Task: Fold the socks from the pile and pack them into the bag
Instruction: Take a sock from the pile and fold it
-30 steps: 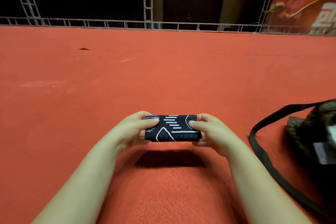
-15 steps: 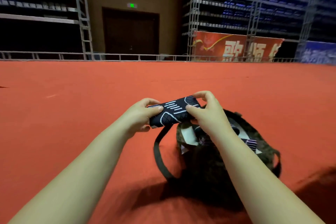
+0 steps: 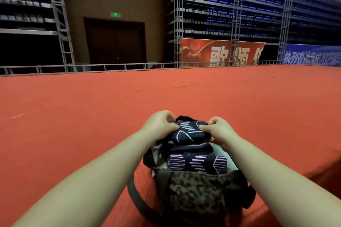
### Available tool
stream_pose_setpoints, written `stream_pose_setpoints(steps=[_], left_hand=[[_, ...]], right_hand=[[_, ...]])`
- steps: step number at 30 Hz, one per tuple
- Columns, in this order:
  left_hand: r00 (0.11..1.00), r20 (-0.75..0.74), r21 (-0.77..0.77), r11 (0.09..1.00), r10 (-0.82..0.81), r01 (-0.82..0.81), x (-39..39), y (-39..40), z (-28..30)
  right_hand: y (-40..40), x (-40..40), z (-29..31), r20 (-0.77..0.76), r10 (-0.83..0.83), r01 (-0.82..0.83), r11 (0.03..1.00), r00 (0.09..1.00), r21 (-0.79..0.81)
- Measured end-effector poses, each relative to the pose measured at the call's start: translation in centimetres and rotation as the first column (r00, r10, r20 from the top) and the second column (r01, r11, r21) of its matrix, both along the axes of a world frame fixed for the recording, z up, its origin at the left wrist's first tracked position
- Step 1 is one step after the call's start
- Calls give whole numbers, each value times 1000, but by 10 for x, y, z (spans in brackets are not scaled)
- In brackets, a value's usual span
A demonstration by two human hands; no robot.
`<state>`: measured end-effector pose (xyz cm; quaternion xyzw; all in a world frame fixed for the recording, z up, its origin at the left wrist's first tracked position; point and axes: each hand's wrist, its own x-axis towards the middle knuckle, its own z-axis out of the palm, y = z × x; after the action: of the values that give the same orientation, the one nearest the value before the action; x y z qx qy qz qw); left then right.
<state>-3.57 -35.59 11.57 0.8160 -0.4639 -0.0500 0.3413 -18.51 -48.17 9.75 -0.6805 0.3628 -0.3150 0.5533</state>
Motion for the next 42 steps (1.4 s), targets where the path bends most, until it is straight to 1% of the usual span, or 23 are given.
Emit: stream_pose_setpoints(steps=[2,3,4,5,6,7,8,10,12,15,17,21,24,27,28,30,32,35,36,37,39,41,42], left_hand=[[989,146,52,998,34,-42,6,-8,-11],[975,211,60,995,69,-83,8,-11,-15],[963,249,55,991,103,-121,12,-16,-17],[963,242,50,989,121,-136,15,-17,-19],[977,182,41,992,107,-116,19,-19,-20],[994,79,14,997,69,-70,22,-21,-21],[999,-39,-27,999,21,-22,25,-22,-23],[983,-184,-98,995,-27,9,28,-25,-25],[987,-164,-89,996,-2,-13,32,-31,-27],[997,-76,-27,1000,0,-2,40,-41,-25],[996,-86,-19,1000,-3,1,47,-46,-23],[971,-239,-119,993,-9,-21,61,-50,-13],[922,-385,-160,987,-41,-23,72,-53,-6],[856,-506,-179,984,-105,16,79,-53,-7],[838,-532,-186,982,-121,24,81,-53,-8],[816,-560,-200,979,-143,33,84,-53,-10],[802,-577,-215,976,-154,32,86,-54,-13],[793,-586,-241,970,-168,28,86,-56,-16],[800,-576,-243,970,-170,31,86,-57,-15],[809,-563,-241,970,-171,38,86,-57,-14],[818,-547,-236,970,-178,54,85,-57,-11],[819,-543,-230,971,-183,65,83,-57,-7],[820,-542,-231,971,-184,65,83,-57,-7]], right_hand=[[-12,5,-8,-289,-62,-34,949,955,-315],[-15,4,-8,-399,-147,-82,861,905,-502],[-16,1,-5,-415,-207,-129,749,886,-650],[-12,-3,0,-379,-179,-178,656,908,-734],[-9,-7,5,-361,-73,-250,597,930,-762],[-4,-12,10,-390,73,-357,580,918,-732],[2,-15,14,-450,217,-486,574,866,-659],[6,-16,15,-569,361,-661,556,739,-505],[3,-9,9,-619,347,-691,533,705,-488],[-5,5,5,-618,292,-660,536,730,-526],[-13,14,4,-605,309,-657,550,734,-516],[-25,31,15,-505,280,-566,564,816,-602],[-35,45,20,-424,178,-454,496,888,-740],[-39,54,8,-504,137,-511,420,853,-750],[-39,56,4,-512,163,-527,436,843,-730],[-40,56,3,-501,257,-555,527,826,-643],[-41,55,5,-519,367,-626,581,772,-520],[-36,51,2,-575,474,-732,558,667,-390],[-35,52,-1,-587,460,-732,556,666,-394],[-34,53,-1,-590,410,-702,562,695,-437],[-41,57,3,-536,218,-554,562,815,-614],[-50,58,13,-378,66,-353,532,924,-770],[-54,57,18,-319,32,-292,497,947,-817]])
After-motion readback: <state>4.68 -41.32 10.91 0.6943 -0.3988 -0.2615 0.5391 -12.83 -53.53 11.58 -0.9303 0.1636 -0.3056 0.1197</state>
